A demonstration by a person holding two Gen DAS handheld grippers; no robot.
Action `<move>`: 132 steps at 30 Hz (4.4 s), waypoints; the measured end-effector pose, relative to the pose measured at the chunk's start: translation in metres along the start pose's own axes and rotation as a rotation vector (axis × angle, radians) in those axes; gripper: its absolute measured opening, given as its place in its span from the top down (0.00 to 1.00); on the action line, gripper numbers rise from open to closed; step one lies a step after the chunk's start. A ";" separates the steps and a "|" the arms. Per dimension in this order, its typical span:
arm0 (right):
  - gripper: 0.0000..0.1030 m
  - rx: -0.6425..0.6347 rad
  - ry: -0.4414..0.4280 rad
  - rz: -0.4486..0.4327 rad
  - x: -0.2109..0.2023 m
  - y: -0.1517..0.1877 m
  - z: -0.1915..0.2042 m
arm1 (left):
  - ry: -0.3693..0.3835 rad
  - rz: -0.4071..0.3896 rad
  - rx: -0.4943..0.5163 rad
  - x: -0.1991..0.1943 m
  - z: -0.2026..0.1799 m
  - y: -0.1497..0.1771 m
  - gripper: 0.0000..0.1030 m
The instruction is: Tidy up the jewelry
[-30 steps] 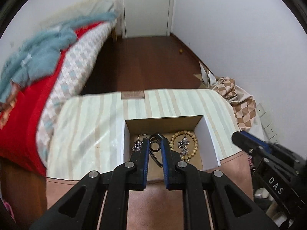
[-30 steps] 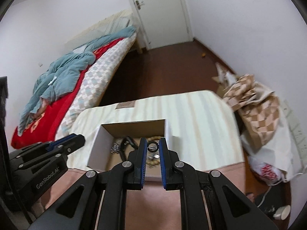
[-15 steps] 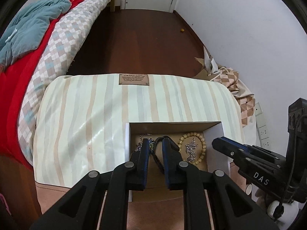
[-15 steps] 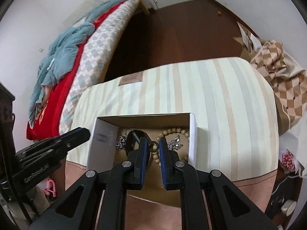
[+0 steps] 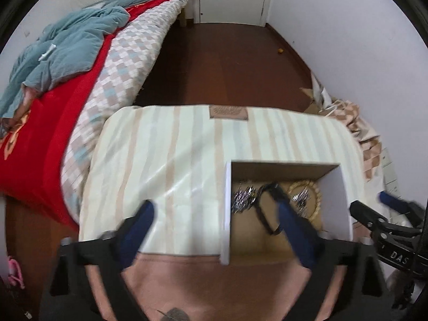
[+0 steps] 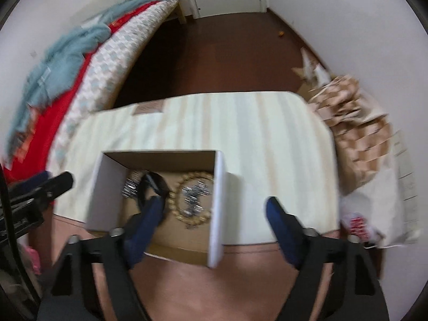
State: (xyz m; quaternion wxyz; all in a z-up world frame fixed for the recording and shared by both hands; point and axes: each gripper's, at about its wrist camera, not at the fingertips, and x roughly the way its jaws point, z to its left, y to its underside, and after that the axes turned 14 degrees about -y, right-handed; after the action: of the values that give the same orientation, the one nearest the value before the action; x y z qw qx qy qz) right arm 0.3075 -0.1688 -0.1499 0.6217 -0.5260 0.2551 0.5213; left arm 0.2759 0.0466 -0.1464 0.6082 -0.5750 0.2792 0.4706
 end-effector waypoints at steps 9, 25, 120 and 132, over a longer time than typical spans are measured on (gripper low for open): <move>0.00 -0.027 0.119 0.022 -0.008 0.031 0.012 | -0.088 -0.042 -0.001 -0.017 0.002 0.036 0.00; 0.00 -0.035 0.134 -0.144 -0.137 0.083 0.055 | -0.069 -0.191 -0.051 -0.143 0.025 0.083 0.00; 0.00 -0.083 0.133 -0.147 -0.241 0.043 0.097 | -0.072 -0.114 -0.061 -0.215 0.034 0.048 0.00; 0.00 -0.081 0.131 -0.150 -0.244 0.043 0.096 | -0.072 -0.124 -0.057 -0.220 0.034 0.049 0.00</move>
State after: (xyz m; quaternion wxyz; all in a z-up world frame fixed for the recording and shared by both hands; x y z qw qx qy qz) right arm 0.1663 -0.1776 0.0754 0.6193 -0.6012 0.2338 0.4476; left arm 0.1376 0.0186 0.0319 0.6292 -0.5908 0.2076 0.4603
